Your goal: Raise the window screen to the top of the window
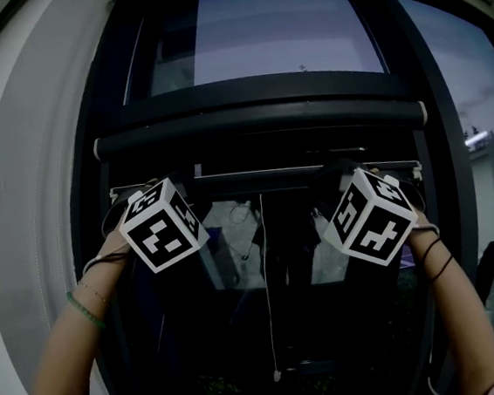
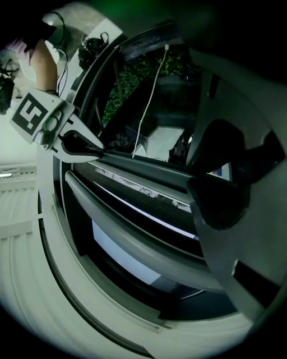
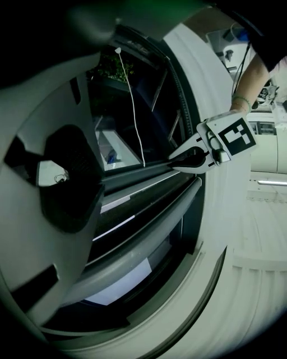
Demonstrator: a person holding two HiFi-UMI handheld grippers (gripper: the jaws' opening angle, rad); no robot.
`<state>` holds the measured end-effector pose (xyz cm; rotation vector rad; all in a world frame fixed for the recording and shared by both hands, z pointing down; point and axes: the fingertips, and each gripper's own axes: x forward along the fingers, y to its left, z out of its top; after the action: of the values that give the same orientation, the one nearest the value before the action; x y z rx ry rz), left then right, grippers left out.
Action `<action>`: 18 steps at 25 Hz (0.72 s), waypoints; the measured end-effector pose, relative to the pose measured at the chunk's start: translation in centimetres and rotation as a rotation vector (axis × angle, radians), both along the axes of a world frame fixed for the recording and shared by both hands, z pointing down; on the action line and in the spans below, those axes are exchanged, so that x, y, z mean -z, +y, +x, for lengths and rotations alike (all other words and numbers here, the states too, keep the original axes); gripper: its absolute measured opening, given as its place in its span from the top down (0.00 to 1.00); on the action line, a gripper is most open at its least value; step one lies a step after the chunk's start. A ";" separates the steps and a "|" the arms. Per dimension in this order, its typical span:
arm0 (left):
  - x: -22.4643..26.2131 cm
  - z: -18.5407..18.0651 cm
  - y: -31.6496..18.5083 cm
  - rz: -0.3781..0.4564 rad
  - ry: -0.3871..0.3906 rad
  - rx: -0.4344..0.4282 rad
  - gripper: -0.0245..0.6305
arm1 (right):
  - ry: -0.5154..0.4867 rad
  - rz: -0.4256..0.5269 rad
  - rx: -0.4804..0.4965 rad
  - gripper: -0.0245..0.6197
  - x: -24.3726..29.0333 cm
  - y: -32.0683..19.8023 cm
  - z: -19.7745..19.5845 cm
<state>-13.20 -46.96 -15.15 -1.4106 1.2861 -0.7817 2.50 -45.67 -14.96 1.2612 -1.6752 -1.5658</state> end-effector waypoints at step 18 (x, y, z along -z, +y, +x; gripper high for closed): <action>7.7 -0.2 0.9 0.108 0.134 -0.065 0.88 | -0.136 0.060 0.022 0.88 7.4 0.3 -0.3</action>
<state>-13.36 -46.05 -22.85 -1.4294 1.3574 -0.5730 2.25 -45.38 -22.39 1.4131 -1.7417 -1.5853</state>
